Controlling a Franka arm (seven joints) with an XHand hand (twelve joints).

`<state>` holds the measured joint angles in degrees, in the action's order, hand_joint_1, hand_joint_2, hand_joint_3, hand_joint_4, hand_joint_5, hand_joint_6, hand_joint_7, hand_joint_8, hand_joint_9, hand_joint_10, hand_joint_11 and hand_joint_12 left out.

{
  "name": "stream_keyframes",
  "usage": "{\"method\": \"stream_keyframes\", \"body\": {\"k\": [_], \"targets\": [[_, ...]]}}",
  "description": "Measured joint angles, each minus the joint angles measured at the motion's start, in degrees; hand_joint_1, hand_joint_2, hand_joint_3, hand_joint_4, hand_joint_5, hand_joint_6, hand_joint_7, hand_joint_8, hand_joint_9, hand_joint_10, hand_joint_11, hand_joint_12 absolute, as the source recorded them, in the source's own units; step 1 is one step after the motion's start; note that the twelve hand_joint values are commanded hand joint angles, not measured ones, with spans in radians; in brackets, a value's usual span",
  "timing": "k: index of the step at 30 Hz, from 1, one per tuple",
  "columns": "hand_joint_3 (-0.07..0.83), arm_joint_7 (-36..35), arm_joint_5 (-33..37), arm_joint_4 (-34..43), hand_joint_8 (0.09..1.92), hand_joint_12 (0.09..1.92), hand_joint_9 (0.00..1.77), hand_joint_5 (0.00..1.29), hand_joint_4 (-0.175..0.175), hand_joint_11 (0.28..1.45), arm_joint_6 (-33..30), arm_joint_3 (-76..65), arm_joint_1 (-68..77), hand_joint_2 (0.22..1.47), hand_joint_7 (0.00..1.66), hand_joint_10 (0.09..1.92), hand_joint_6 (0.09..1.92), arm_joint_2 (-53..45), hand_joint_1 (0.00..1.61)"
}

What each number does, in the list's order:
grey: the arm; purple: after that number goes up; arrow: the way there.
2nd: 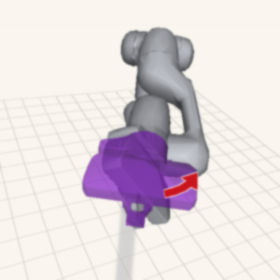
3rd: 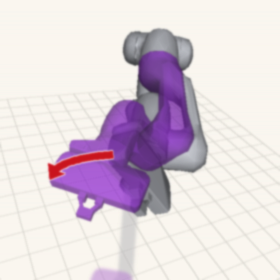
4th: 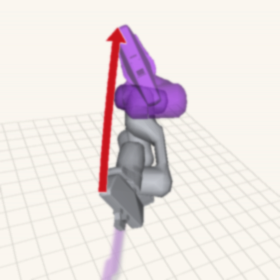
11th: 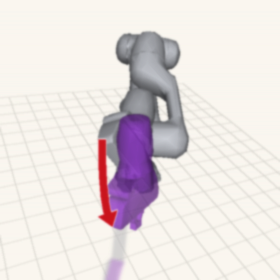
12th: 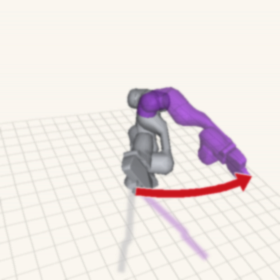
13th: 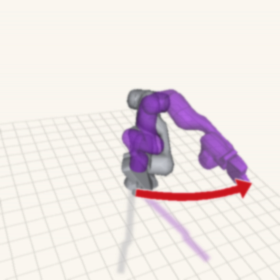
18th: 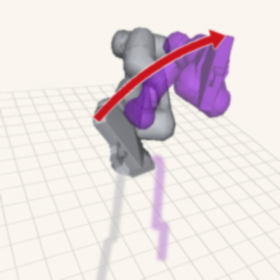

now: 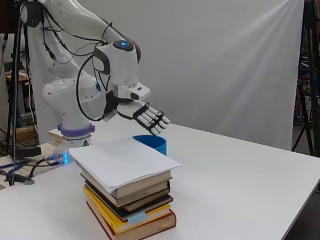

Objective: Teleoperate dual arm-hand system to pick and place objects

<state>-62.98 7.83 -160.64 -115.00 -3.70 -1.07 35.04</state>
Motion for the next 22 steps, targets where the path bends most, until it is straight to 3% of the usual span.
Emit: {"method": "stream_keyframes", "body": {"k": [6, 13, 15, 17, 22], "targets": [[-0.009, 6.36, -1.76, 10.42, 0.09, 0.09, 0.44, 0.24, 0.072, 0.47, 3.06, 1.45, -0.18, 0.99, 0.34, 0.09, 0.09, 2.12, 0.17], [-0.004, 12.74, -6.53, 26.79, 0.09, 0.09, 0.43, 0.21, 0.1, 0.47, 13.78, 4.45, -0.26, 0.99, 0.31, 0.09, 0.09, 3.23, 0.18], [-0.003, 12.67, -6.7, 31.22, 0.09, 0.09, 0.43, 0.21, 0.101, 0.47, 18.95, 4.55, -0.16, 0.99, 0.31, 0.09, 0.09, 1.88, 0.18], [0.003, 12.55, -6.74, 34.1, 0.09, 0.09, 0.41, 0.22, 0.078, 0.45, 22.83, 4.6, -0.1, 1.01, 0.3, 0.09, 0.09, 0.72, 0.24], [0.008, 13.68, -9.36, 37.58, 0.09, 0.09, 0.37, 0.21, 0.052, 0.42, 28.64, 5.68, -0.39, 1.03, 0.26, 0.09, 0.09, -1.79, 0.27]]}}
